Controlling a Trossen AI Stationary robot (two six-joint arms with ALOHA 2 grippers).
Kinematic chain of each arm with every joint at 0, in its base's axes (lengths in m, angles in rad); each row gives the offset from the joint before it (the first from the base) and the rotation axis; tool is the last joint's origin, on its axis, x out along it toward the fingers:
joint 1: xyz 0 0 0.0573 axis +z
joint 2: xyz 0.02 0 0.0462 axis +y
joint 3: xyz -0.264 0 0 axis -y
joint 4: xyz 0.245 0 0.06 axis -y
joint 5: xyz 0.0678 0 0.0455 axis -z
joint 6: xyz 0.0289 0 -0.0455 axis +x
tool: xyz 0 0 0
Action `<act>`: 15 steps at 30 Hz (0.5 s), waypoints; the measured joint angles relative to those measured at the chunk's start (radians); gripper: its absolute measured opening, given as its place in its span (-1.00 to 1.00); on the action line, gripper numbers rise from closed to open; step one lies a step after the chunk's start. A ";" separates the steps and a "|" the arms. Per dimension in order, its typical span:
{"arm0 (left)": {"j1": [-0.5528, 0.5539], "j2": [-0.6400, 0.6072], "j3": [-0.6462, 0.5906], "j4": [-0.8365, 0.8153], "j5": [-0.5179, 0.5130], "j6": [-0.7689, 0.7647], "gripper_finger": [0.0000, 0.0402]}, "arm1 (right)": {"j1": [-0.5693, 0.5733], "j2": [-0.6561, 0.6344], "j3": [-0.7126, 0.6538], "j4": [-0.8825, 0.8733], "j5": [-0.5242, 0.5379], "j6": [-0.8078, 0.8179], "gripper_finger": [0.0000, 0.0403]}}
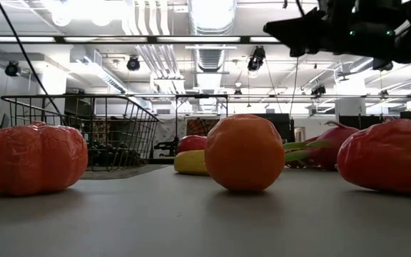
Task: Build produce basket
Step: Put the orange pumpkin into the gold wire basket
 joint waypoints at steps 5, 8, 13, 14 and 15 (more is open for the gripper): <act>0.015 0.088 0.059 -0.002 -0.103 -0.063 -1.00 | 0.000 -0.063 -0.019 -0.007 0.000 -0.027 -0.72; 0.016 0.128 0.096 -0.047 -0.167 -0.134 -1.00 | 0.000 -0.082 -0.033 -0.008 0.000 -0.042 -0.72; 0.026 0.160 0.176 -0.288 -0.202 -0.335 -1.00 | 0.000 -0.079 -0.045 -0.009 0.001 -0.051 -0.72; 0.032 0.164 0.198 -0.356 -0.200 -0.387 -1.00 | 0.000 -0.076 -0.046 -0.008 0.001 -0.052 -0.72; 0.039 0.165 0.216 -0.426 -0.197 -0.444 -1.00 | 0.000 -0.075 -0.046 -0.009 0.003 -0.054 -0.72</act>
